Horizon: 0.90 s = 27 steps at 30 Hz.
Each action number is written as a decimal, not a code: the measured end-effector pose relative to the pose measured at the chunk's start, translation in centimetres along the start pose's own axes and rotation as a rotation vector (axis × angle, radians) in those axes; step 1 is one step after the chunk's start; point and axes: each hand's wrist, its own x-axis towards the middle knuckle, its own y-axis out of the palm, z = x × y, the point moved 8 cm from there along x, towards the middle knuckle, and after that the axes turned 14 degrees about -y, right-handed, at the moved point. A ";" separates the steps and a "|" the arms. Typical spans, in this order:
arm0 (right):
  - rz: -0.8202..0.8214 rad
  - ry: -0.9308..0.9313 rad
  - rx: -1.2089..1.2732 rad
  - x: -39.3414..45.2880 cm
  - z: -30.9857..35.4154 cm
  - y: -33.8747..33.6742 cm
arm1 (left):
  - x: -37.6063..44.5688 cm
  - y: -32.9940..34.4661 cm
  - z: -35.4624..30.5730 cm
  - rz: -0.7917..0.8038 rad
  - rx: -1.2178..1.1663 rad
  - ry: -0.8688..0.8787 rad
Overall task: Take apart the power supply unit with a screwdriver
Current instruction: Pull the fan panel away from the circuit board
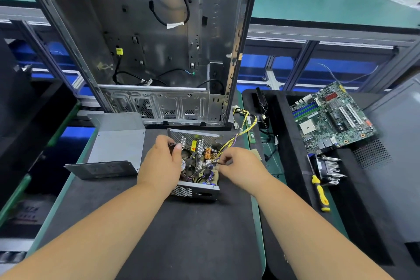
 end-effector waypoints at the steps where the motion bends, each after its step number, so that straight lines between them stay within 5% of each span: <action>1: -0.022 -0.002 0.012 -0.1 0.0 -0.6 | 0.4 0.0 0.4 0.054 -0.090 -0.030; 4: -0.121 -0.021 -0.005 -0.2 0.8 -2.8 | 1.4 -0.1 1.2 0.195 -0.344 -0.126; 9: -0.230 -0.115 -0.010 0.5 3.8 -4.8 | 3.0 -1.4 0.1 0.333 -0.460 -0.044; 15: -0.388 -0.119 0.211 2.4 6.2 -6.5 | 5.9 -5.1 0.8 0.298 -0.652 -0.039; 27: -0.215 -0.145 0.125 10.1 15.4 0.5 | 13.9 -11.9 12.8 0.247 -0.745 -0.392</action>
